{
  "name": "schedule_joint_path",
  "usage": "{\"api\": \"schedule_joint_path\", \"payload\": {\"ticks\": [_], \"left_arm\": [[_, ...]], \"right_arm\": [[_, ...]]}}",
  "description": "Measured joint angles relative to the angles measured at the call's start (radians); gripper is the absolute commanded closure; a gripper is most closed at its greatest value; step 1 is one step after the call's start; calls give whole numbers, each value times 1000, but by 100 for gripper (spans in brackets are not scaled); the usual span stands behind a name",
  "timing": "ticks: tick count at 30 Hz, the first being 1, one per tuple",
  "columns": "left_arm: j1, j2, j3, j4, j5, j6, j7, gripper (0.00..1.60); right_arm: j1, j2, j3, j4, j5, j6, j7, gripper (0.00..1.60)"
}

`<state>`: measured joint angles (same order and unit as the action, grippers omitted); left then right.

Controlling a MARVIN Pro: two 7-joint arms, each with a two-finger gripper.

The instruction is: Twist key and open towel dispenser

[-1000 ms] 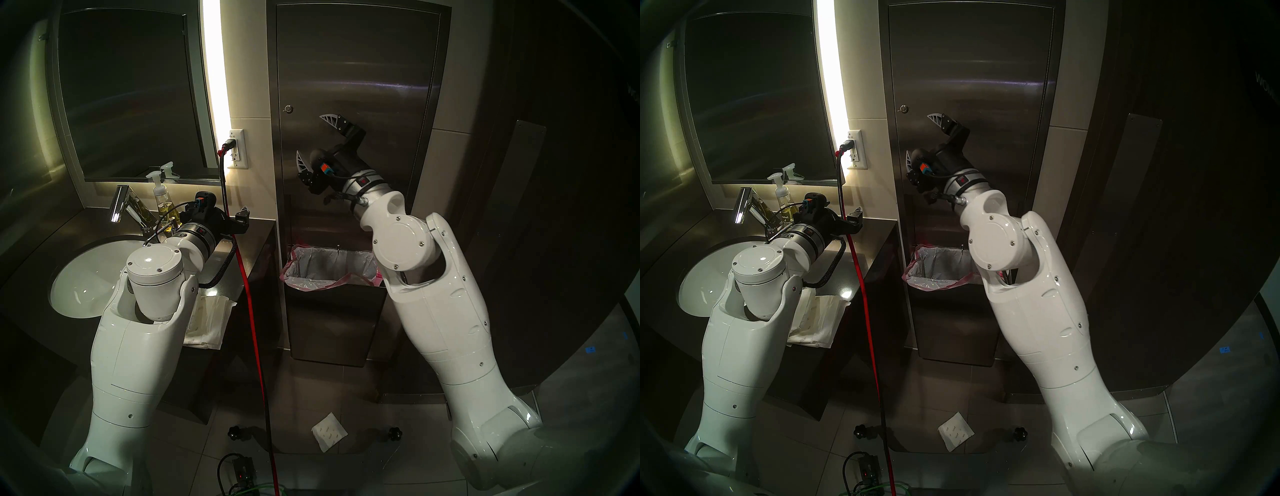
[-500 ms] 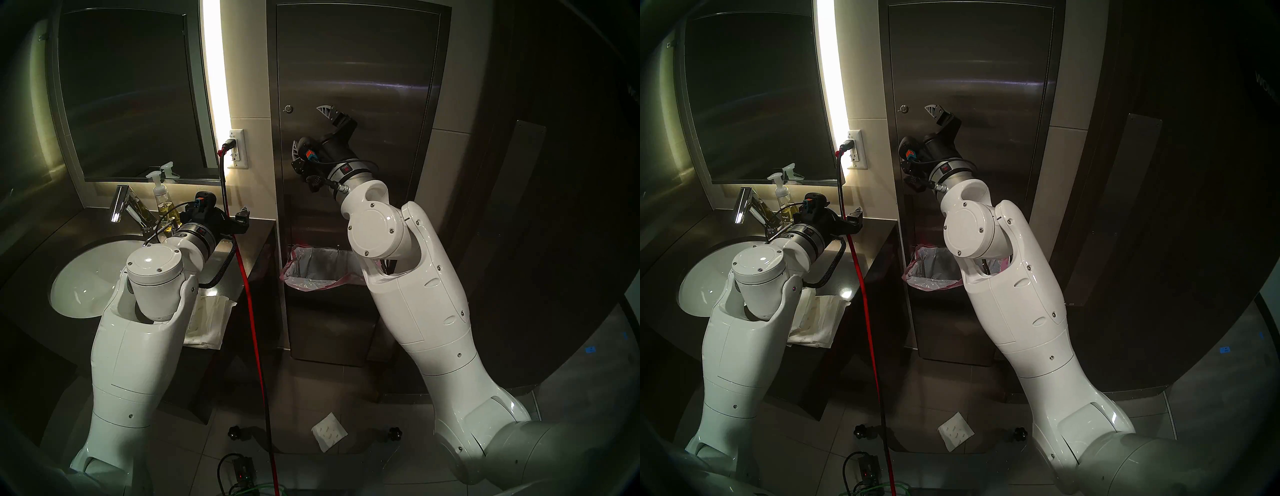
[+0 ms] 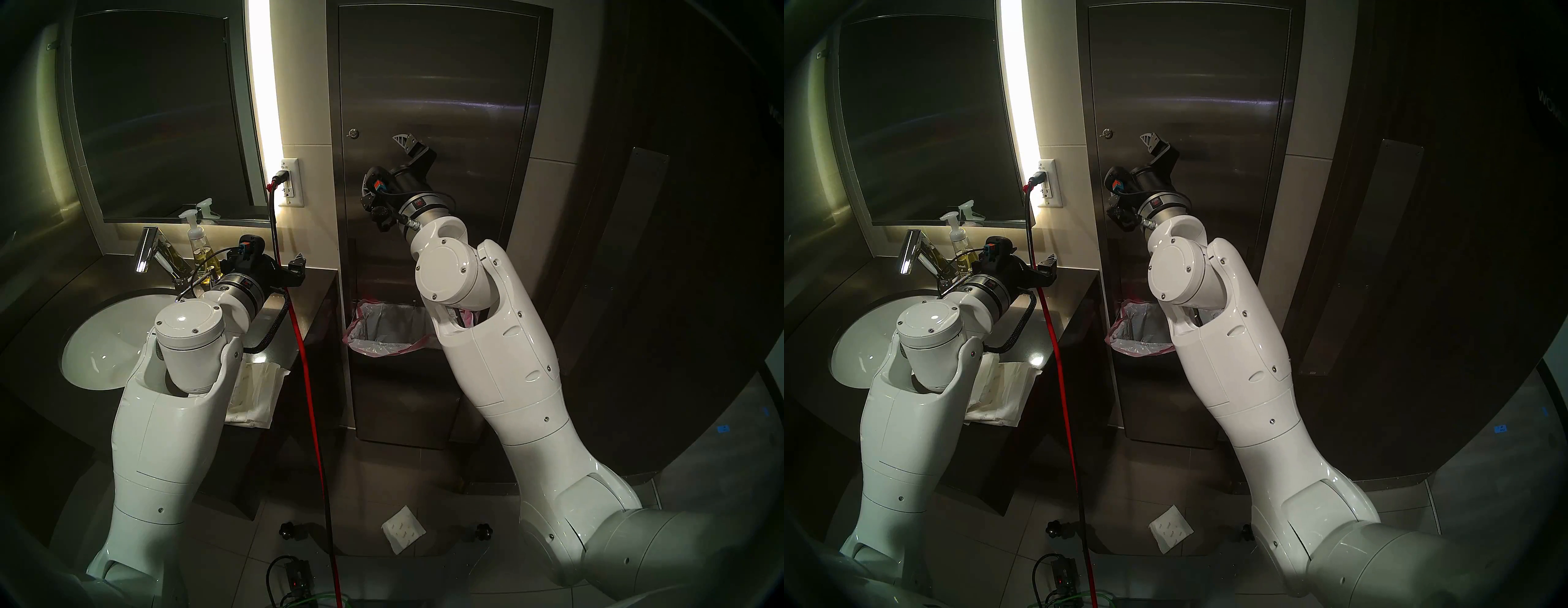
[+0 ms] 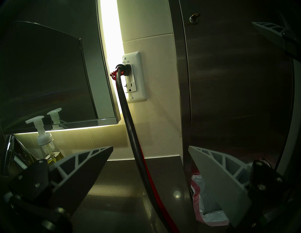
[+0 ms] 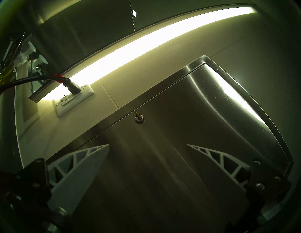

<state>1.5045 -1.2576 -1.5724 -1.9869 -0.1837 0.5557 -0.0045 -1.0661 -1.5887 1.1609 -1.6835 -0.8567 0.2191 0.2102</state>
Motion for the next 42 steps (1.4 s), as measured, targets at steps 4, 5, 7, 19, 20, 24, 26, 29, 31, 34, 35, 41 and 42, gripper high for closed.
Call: {"api": "schedule_joint_path", "payload": {"ticks": [4, 5, 7, 19, 20, 24, 26, 29, 31, 34, 35, 41, 42], "left_arm": [[0, -1, 0, 0, 1, 0, -1, 0], [0, -1, 0, 0, 1, 0, -1, 0], [0, -1, -1, 0, 1, 0, -1, 0], [0, -3, -2, 0, 4, 1, -3, 0], [0, -3, -2, 0, 4, 1, -3, 0], [0, -4, -2, 0, 5, 1, -4, 0], [0, -4, -2, 0, 6, 1, -4, 0], [0, -5, -3, 0, 6, 1, -5, 0], [0, -5, -3, 0, 7, 1, -5, 0], [0, -6, -3, 0, 7, 1, -5, 0], [0, -6, -3, 0, 8, 1, -5, 0], [0, -7, -4, 0, 9, 1, -7, 0], [0, -7, -4, 0, 9, 1, -7, 0]], "right_arm": [[22, -13, -1, 40, -3, -1, -5, 0], [26, -14, -1, 46, -3, -2, -6, 0], [40, -21, -1, 71, -5, -6, -10, 0], [108, -53, -6, 175, -19, -21, -24, 0], [115, -56, -8, 183, -21, -22, -24, 0], [133, -65, -12, 202, -26, -24, -27, 0], [143, -70, -13, 213, -28, -27, -28, 0], [156, -77, -17, 229, -32, -32, -32, 0], [163, -81, -19, 239, -34, -35, -35, 0], [174, -86, -22, 254, -37, -41, -39, 0], [176, -87, -23, 256, -38, -42, -39, 0], [200, -93, -27, 299, -48, -53, -48, 0], [206, -94, -28, 310, -51, -55, -50, 0]]}}
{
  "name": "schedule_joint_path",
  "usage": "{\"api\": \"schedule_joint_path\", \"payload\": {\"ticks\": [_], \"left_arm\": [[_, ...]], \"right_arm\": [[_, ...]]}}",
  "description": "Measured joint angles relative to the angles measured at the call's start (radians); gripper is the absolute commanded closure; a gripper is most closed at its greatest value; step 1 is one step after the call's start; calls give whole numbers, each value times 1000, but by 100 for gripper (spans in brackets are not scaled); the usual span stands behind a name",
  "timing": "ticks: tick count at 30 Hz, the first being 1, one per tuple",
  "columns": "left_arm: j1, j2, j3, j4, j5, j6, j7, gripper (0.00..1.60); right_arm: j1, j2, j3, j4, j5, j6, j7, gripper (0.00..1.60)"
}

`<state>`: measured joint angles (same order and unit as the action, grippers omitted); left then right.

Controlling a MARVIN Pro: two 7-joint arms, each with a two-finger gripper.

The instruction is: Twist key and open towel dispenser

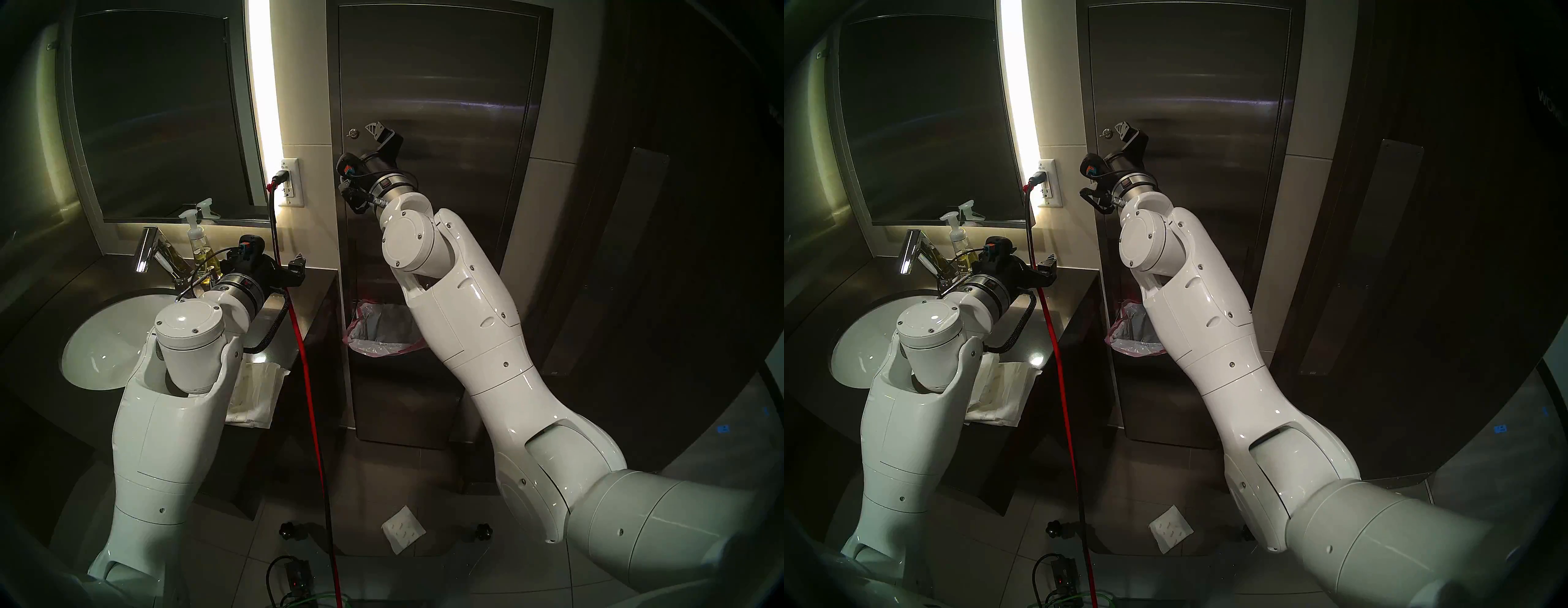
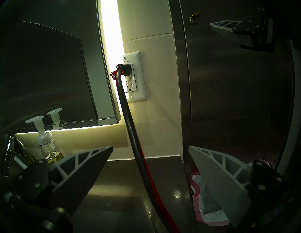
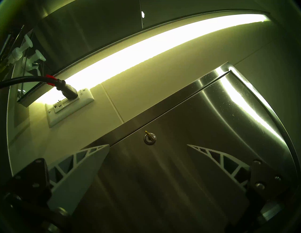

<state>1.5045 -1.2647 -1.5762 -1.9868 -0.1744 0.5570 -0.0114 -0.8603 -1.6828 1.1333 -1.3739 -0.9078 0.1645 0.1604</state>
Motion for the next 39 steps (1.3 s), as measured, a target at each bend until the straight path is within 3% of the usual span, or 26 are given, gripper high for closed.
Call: {"api": "schedule_joint_path", "payload": {"ticks": [23, 39], "left_arm": [[0, -4, -2, 0, 5, 0, -5, 0], [0, -7, -4, 0, 8, 1, -8, 0]], "right_arm": [[136, -2, -53, 177, -91, -64, -33, 0], [190, -15, -30, 309, -114, -77, -84, 0]]}}
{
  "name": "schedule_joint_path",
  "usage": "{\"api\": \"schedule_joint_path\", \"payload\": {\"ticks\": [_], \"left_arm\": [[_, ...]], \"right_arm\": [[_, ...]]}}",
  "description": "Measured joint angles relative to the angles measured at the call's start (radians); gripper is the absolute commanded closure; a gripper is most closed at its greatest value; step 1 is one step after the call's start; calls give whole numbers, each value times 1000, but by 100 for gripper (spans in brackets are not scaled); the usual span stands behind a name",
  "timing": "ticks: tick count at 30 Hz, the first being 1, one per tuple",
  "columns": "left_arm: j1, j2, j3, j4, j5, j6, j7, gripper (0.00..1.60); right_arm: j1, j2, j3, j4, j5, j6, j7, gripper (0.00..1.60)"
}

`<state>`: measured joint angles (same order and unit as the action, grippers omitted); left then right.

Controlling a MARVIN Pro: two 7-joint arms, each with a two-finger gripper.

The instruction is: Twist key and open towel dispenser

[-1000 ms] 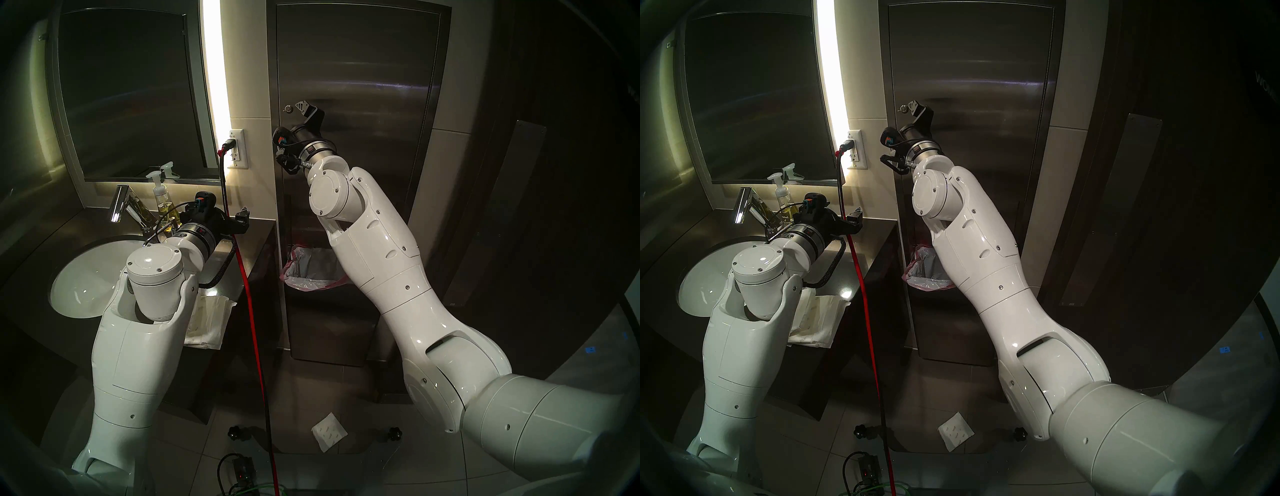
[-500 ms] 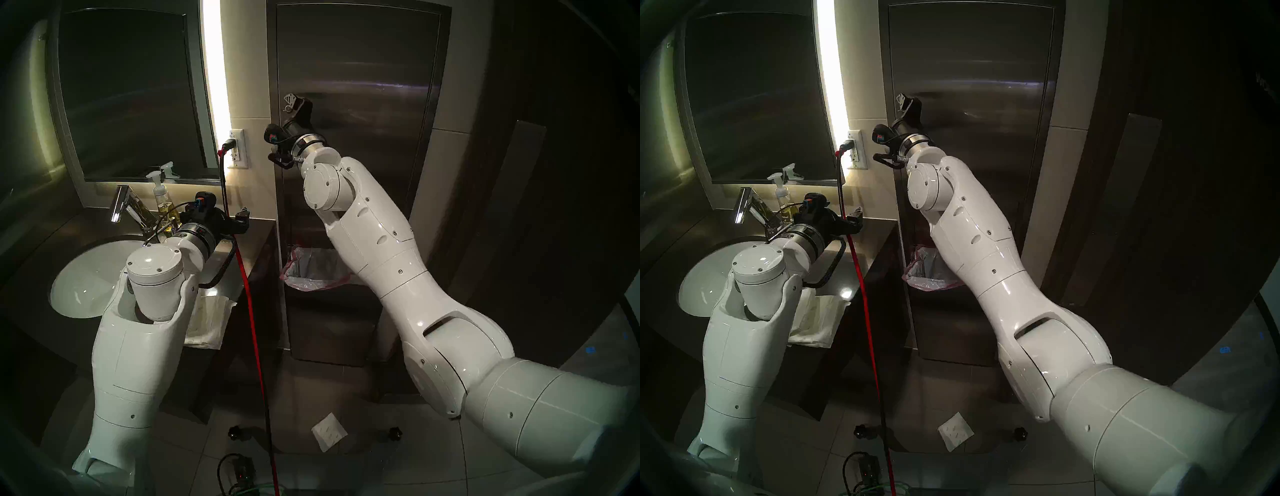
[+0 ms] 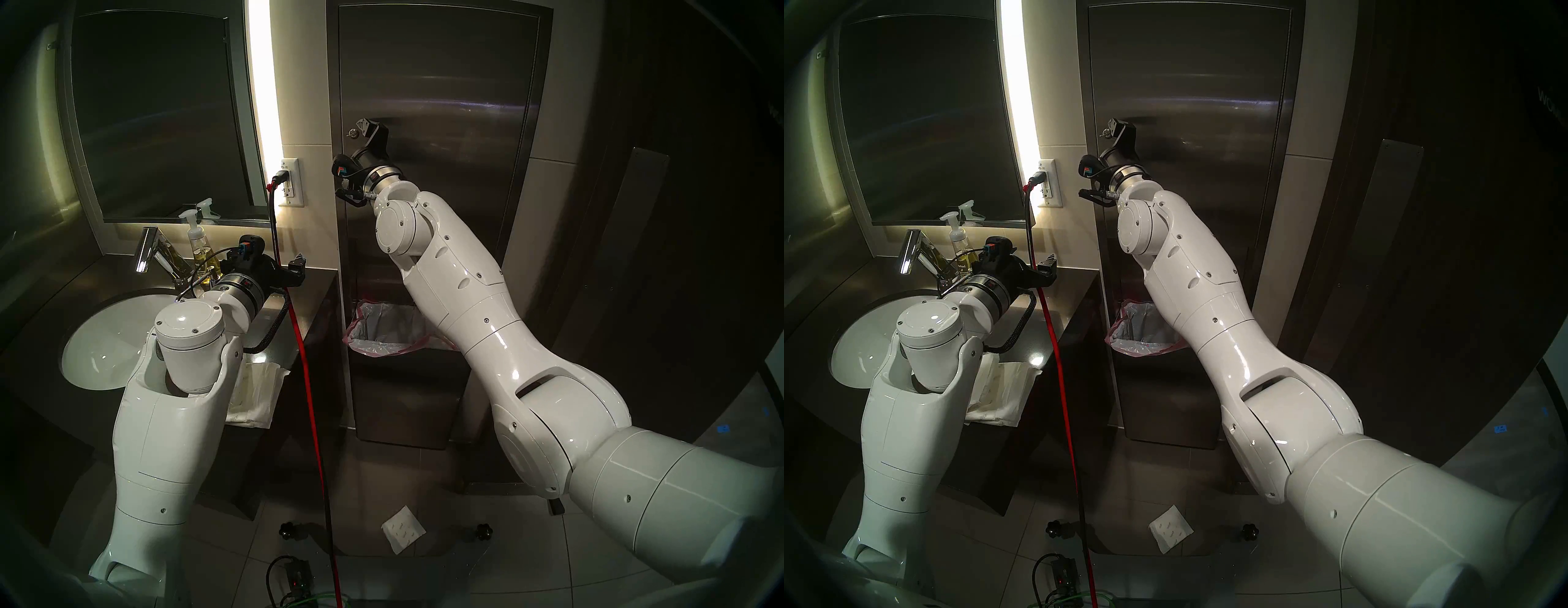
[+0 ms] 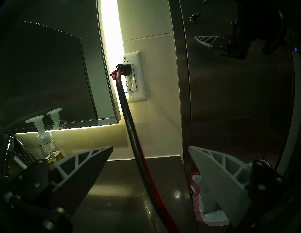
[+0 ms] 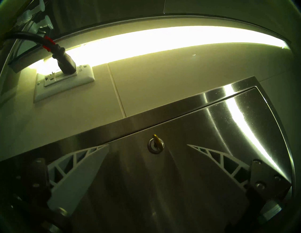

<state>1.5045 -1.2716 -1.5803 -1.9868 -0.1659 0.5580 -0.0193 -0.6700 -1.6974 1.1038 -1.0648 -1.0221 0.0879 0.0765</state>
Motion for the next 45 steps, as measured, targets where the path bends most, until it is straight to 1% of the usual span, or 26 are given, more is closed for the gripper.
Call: {"api": "schedule_joint_path", "payload": {"ticks": [16, 17, 18, 19, 21, 22, 23, 30, 37, 41, 45], "left_arm": [[0, -3, -2, 0, 4, 0, -3, 0], [0, -3, -2, 0, 4, 0, -4, 0], [0, -3, -2, 0, 4, 0, -4, 0], [0, -4, -2, 0, 5, 0, -4, 0], [0, -4, -2, 0, 5, 0, -4, 0], [0, -4, -2, 0, 5, 0, -5, 0], [0, -4, -3, 0, 5, 0, -5, 0], [0, -5, -3, 0, 7, 1, -6, 0], [0, -7, -4, 0, 8, 1, -7, 0], [0, -8, -5, 0, 9, 1, -8, 0], [0, -8, -5, 0, 10, 1, -9, 0]], "right_arm": [[57, -25, 14, 96, -8, -29, -34, 0], [60, -27, 15, 101, -9, -31, -36, 21], [64, -29, 15, 109, -9, -34, -39, 50], [66, -30, 16, 113, -10, -35, -41, 95], [72, -32, 17, 124, -11, -39, -45, 116], [74, -34, 18, 128, -11, -42, -48, 134], [76, -34, 19, 129, -12, -44, -52, 160], [81, -36, 23, 131, -16, -51, -59, 160], [68, -40, 39, 114, -5, -52, -55, 160], [49, -48, 60, 95, 25, -52, -51, 160], [22, -65, 98, 72, 84, -50, -50, 160]]}}
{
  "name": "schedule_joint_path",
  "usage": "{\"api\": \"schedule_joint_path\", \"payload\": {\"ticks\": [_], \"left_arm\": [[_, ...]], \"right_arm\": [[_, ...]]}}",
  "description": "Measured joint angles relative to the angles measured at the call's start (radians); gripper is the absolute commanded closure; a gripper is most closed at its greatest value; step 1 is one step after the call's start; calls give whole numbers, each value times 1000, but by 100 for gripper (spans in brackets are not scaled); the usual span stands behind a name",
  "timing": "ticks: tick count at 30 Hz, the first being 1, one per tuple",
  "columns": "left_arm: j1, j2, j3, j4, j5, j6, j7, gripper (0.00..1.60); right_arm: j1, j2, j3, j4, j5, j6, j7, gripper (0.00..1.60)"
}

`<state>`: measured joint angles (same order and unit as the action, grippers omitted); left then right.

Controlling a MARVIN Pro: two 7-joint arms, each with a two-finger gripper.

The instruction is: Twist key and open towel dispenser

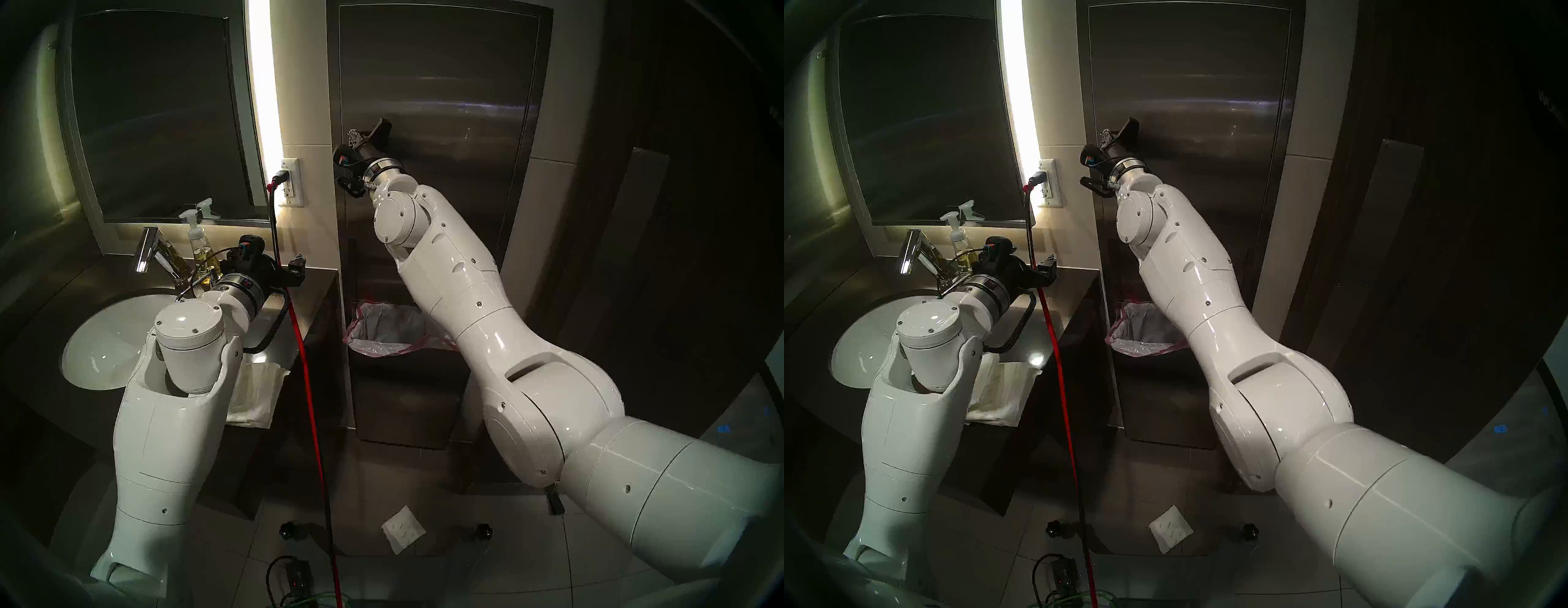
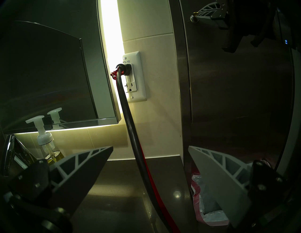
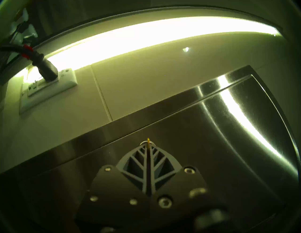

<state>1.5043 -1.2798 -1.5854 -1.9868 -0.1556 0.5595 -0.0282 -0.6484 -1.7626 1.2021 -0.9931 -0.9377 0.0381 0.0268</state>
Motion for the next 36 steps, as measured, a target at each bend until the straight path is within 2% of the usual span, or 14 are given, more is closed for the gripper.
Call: {"api": "schedule_joint_path", "payload": {"ticks": [10, 11, 12, 13, 25, 26, 29, 31, 32, 33, 36], "left_arm": [[0, -2, -1, 0, 3, 0, -2, 0], [0, -2, -1, 0, 3, 0, -2, 0], [0, -2, -1, 0, 3, 0, -3, 0], [0, -3, -1, 0, 3, 0, -3, 0], [0, -5, -3, 0, 6, 0, -5, 0], [0, -5, -3, 0, 7, 0, -5, 0], [0, -5, -3, 0, 7, 0, -6, 0], [0, -6, -3, 0, 8, 0, -6, 0], [0, -6, -4, 0, 8, 0, -7, 0], [0, -6, -4, 0, 8, 0, -7, 0], [0, -7, -4, 0, 9, 0, -7, 0]], "right_arm": [[-64, -51, 125, -39, 175, -10, -25, 160], [-67, -53, 129, -42, 182, -13, -26, 118], [-69, -54, 129, -44, 186, -15, -26, 11], [-71, -55, 128, -47, 188, -17, -25, 0], [-35, -37, 51, -36, 126, -10, 57, 0], [-29, -34, 48, -33, 120, -8, 61, 9], [-8, -23, 35, -18, 97, 0, 74, 6], [6, -16, 28, -7, 83, 4, 81, 11], [14, -12, 24, -1, 74, 6, 86, 67], [21, -8, 20, 4, 68, 8, 90, 82], [39, 2, 11, 19, 51, 11, 100, 85]]}}
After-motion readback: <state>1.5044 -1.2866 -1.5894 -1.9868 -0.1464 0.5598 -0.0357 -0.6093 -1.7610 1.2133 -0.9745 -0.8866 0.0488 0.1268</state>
